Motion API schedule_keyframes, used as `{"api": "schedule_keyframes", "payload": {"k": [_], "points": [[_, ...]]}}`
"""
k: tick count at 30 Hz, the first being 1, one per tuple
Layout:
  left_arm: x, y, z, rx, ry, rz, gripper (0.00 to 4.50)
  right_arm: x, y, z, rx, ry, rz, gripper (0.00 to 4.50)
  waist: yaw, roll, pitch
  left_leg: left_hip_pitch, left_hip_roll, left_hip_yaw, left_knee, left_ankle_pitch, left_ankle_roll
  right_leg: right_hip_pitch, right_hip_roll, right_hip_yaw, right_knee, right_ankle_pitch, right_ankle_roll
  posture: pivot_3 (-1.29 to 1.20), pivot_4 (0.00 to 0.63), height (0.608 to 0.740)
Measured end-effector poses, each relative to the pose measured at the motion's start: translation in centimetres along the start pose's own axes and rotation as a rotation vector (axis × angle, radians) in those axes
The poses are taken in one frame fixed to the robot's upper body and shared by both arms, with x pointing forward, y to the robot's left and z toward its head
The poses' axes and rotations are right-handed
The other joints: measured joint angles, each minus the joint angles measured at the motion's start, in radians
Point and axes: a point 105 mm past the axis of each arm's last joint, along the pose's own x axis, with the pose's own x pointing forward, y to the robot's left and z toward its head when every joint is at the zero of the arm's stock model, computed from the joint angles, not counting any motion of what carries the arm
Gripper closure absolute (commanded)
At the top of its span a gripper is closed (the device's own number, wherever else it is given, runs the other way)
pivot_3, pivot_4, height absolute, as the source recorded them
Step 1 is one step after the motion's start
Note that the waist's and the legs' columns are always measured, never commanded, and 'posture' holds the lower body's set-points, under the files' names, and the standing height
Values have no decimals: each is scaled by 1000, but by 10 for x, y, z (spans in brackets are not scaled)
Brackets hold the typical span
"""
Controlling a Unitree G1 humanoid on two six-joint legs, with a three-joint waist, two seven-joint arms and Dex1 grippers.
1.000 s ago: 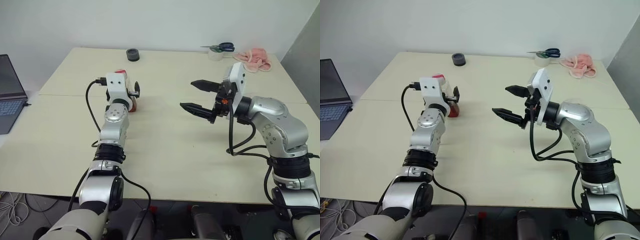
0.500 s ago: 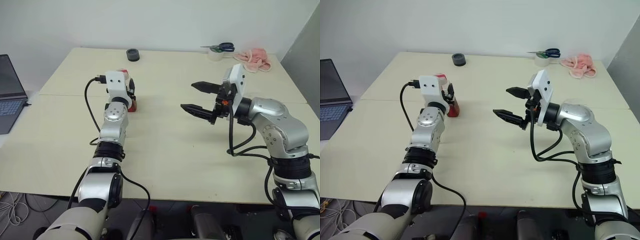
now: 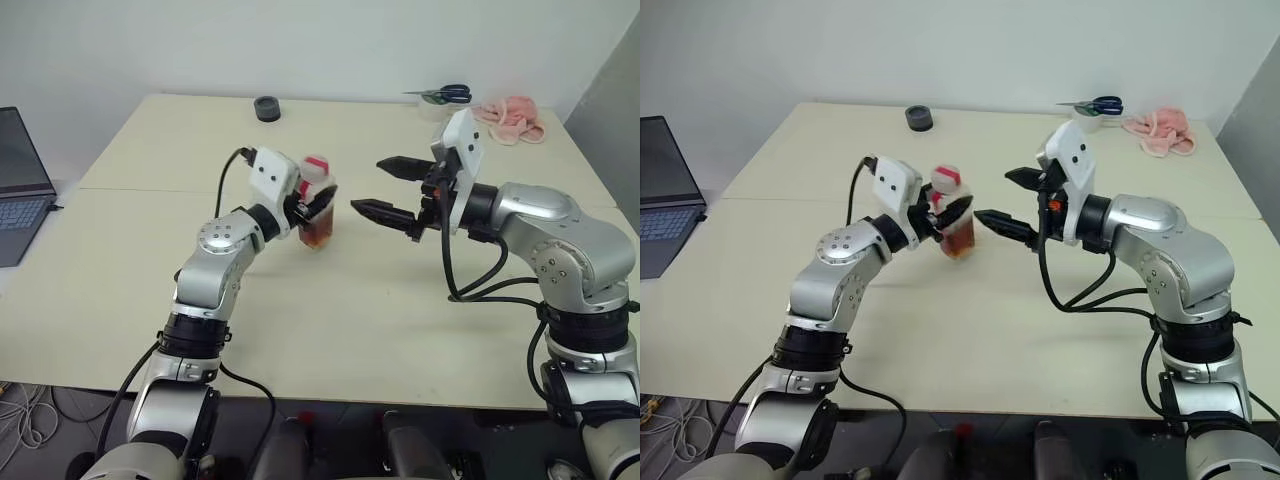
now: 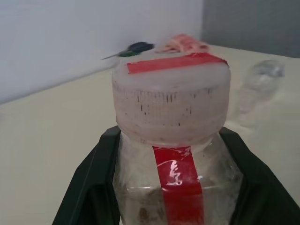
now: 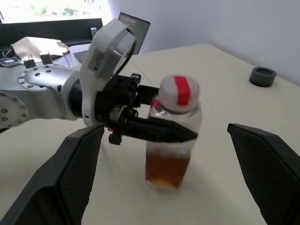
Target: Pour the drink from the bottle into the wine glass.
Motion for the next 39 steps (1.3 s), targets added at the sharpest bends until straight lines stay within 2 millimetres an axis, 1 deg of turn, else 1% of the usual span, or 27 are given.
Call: {"api": "schedule_keyframes", "payload": {"k": [3, 6, 10, 14, 21, 26, 29, 32, 34, 35, 39], "points": [[-2, -15, -8, -19, 24, -82, 2348, 10, 4, 2, 44, -14, -22, 0, -3, 0, 0, 1, 0, 0, 0, 1, 1, 1, 3, -1, 1, 2, -3, 0, 150, 740], [0, -25, -5, -9, 17, -133, 2348, 18, 8, 4, 78, -32, -37, 0, -1, 0, 0, 1, 1, -3, 0, 3, 2, 1, 5, -2, 1, 3, -5, 0, 150, 740], [0, -28, 0, 3, -5, -155, 2348, 19, 4, 2, 94, -25, -78, 0, 0, 0, 0, 1, 1, -3, 0, 3, 2, 1, 5, -2, 1, 3, -5, 0, 150, 740], [-1, -36, 5, 10, -31, -185, 2348, 22, 3, -1, 109, -25, -102, 0, 0, 0, 0, 1, 1, -3, -1, 3, 2, 1, 5, -2, 1, 3, -5, 0, 150, 740], [-5, -42, 3, -5, -41, -196, 2348, 24, -2, -20, 153, 14, -134, 0, 0, 0, 0, 1, 1, -2, -1, 3, 2, 1, 5, -2, 1, 3, -5, 0, 150, 740], [-6, -43, 4, -5, -45, -196, 2348, 24, -4, -21, 150, 14, -142, 0, 0, 0, 0, 1, 1, -3, -1, 3, 2, 1, 5, -2, 1, 3, -5, 0, 150, 740], [-6, -43, 4, -3, -47, -196, 2348, 25, -4, -22, 153, 12, -136, 596, 0, 0, 0, 1, 1, -3, -1, 3, 2, 1, 5, -2, 0, 3, -5, 0, 150, 740], [-6, -42, 4, -5, -46, -186, 2348, 29, 1, -21, 156, 7, -108, 1563, 0, 0, 0, 1, 1, -3, -2, 3, 2, 1, 5, -2, 0, 3, -5, 0, 150, 740], [-6, -41, 3, -5, -45, -179, 2348, 30, 4, -21, 157, 5, -92, 2322, 0, 0, 0, 1, 1, -3, -1, 3, 2, 1, 5, -2, 0, 3, -5, 0, 150, 740], [-6, -41, 3, -5, -45, -178, 2348, 30, 4, -21, 157, 4, -92, 2598, 0, 0, 0, 1, 0, -3, -1, 3, 2, 1, 5, -2, 0, 3, -5, 0, 150, 740], [-6, -41, 3, -6, -44, -176, 2348, 31, 4, -21, 159, 1, -91, 2604, 0, 0, 0, 1, 1, -3, -1, 3, 2, 1, 5, -2, 0, 3, -5, 0, 150, 740]]}}
